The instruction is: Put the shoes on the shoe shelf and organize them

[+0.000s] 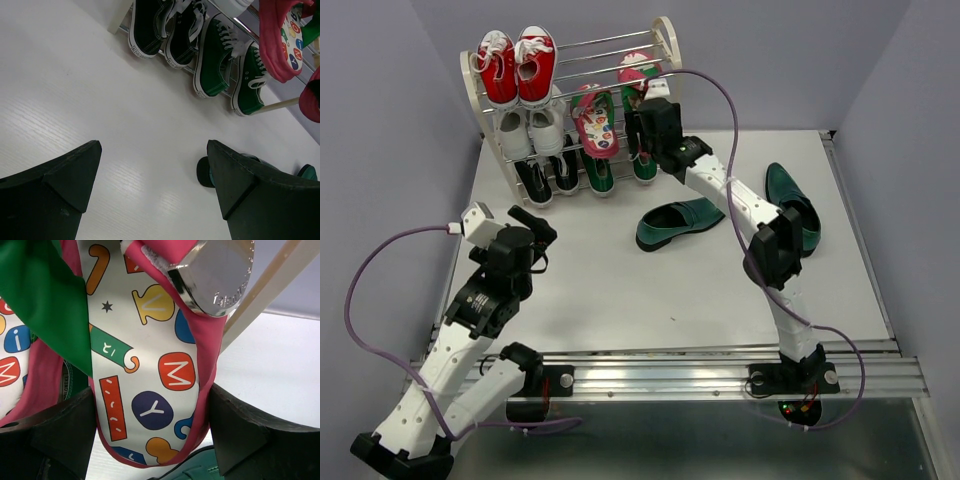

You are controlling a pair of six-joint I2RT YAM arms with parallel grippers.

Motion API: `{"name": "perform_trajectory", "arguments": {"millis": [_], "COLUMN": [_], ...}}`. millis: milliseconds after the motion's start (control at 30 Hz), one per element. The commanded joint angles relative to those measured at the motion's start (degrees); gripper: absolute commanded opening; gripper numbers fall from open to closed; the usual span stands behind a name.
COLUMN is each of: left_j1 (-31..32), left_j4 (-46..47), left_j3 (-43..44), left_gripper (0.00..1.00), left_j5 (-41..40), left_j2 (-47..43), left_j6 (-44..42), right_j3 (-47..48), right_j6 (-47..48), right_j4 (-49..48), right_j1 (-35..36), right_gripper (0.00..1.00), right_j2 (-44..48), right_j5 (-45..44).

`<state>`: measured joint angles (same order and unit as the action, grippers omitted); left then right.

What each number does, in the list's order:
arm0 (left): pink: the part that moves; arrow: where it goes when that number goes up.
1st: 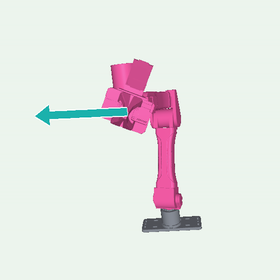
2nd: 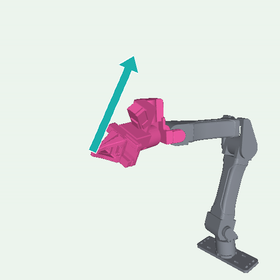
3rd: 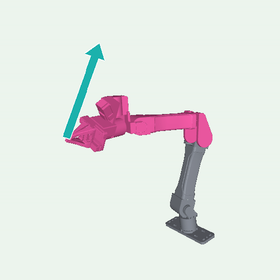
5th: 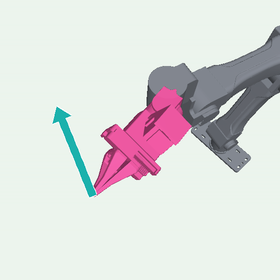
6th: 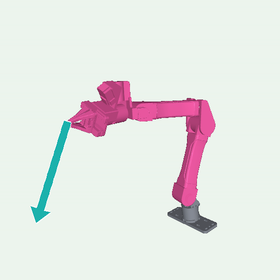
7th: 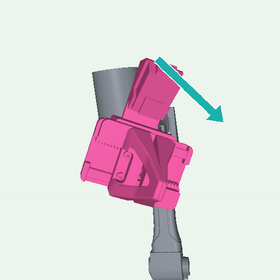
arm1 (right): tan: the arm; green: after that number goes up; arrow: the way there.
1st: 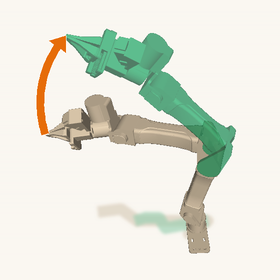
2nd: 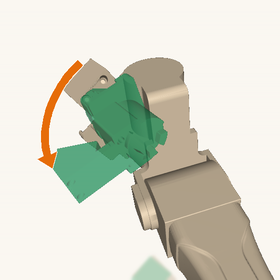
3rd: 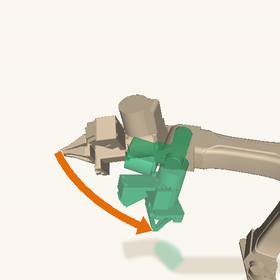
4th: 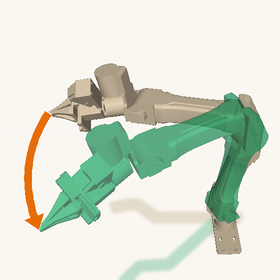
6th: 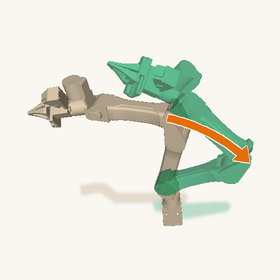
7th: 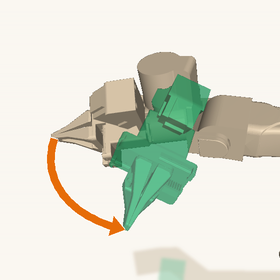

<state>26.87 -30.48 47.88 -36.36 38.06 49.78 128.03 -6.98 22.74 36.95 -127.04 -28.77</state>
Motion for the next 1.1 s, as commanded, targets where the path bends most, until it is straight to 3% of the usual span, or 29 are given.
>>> {"name": "perform_trajectory", "arguments": {"millis": [0,200,300,533,667,900,1067], "left_j1": [-0.42,-0.33,-0.33,-0.42,-0.42,-0.33,-0.33], "left_j4": [-0.63,-0.72,-0.72,-0.63,-0.46,-0.46,-0.72], "left_j3": [2.31,2.13,2.31,2.31,2.31,2.22,1.96], "left_gripper": [0.99,0.99,0.99,0.99,0.99,0.99,0.99], "left_j5": [-2.66,-3.10,-3.19,-3.45,-3.37,-2.67,-2.23], "left_j2": [-0.62,-1.41,-1.24,-0.89,-0.71,-0.53,-0.53], "left_j6": [-0.56,-0.39,-0.38,-0.56,-0.65,-0.65,-0.30], "right_j3": [6.52,7.77,4.52,6.18,7.41,6.44,9.43], "right_j6": [1.71,1.80,1.88,1.53,2.94,8.28,8.39], "right_j4": [-8.24,-8.76,-14.02,-15.88,-17.38,-24.93,-26.08], "right_j1": [-0.83,-1.35,-1.35,-1.35,-1.35,-1.35,-1.35], "right_gripper": [0.22,0.29,0.29,0.28,0.35,0.38,0.57], "right_j2": [-1.36,-4.09,-4.00,-4.53,-4.79,-6.45,-9.27], "right_j5": [-2.16,-1.29,-1.20,-0.76,0.03,0.92,1.00]}}
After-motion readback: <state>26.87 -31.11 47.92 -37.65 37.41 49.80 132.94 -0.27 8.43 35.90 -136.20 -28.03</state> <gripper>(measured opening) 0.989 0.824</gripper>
